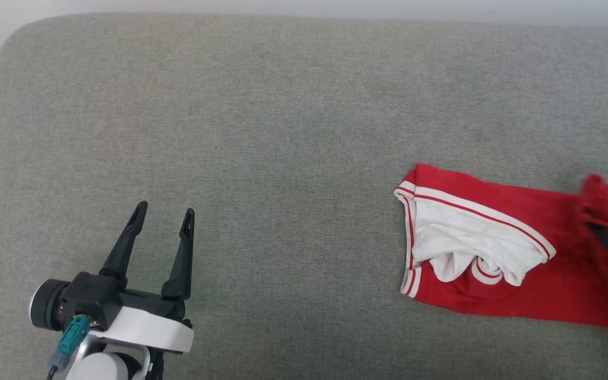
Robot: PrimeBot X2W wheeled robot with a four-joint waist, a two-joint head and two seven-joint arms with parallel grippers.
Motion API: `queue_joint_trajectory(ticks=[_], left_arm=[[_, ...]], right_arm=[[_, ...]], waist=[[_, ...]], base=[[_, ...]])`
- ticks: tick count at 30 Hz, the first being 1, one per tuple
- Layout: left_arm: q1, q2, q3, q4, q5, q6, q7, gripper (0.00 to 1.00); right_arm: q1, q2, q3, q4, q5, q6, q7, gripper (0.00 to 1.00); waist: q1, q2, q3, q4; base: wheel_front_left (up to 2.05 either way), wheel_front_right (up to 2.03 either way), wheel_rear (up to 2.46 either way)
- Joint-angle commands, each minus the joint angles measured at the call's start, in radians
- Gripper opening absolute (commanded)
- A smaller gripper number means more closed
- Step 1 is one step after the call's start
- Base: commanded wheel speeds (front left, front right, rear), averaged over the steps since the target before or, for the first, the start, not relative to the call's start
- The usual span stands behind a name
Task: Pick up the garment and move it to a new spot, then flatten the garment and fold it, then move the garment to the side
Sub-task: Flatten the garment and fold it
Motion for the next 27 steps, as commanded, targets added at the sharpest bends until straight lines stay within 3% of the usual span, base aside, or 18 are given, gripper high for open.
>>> queue_joint_trajectory(ticks=[1, 7, 12, 17, 27], left_arm=[[0.003, 0.002, 0.002, -0.004, -0.003, 0.001, -0.005, 1.0], [0.002, -0.008, 0.002, -0.017, 0.002, 0.001, -0.005, 1.0], [0.007, -0.013, 0.003, -0.017, -0.001, 0.001, -0.005, 1.0], [-0.002, -0.019, 0.0, -0.012, -0.004, 0.001, -0.005, 1.0], [-0.021, -0.031, -0.009, 0.008, -0.01, 0.001, -0.005, 1.0]], right_arm=[[-0.004, 0.011, 0.024, -0.034, -0.011, 0.0, 0.012, 0.0], [-0.061, 0.058, 0.161, -0.12, -0.032, 0.0, 0.047, 0.0], [-0.136, 0.098, 0.276, -0.106, -0.038, 0.0, 0.052, 0.0], [-0.203, 0.13, 0.394, -0.035, -0.049, 0.0, 0.039, 0.0], [-0.29, 0.163, 0.514, 0.186, -0.045, 0.0, -0.051, 0.0]], waist=[[0.0, 0.0, 0.0, 0.005], [0.0, 0.0, 0.004, 0.025], [0.0, 0.0, 0.009, 0.041], [0.0, 0.0, 0.017, 0.056], [0.0, 0.0, 0.021, 0.077]], base=[[0.0, 0.0, 0.0], [0.0, 0.0, 0.0], [0.0, 0.0, 0.0], [0.0, 0.0, 0.0], [0.0, 0.0, 0.0]])
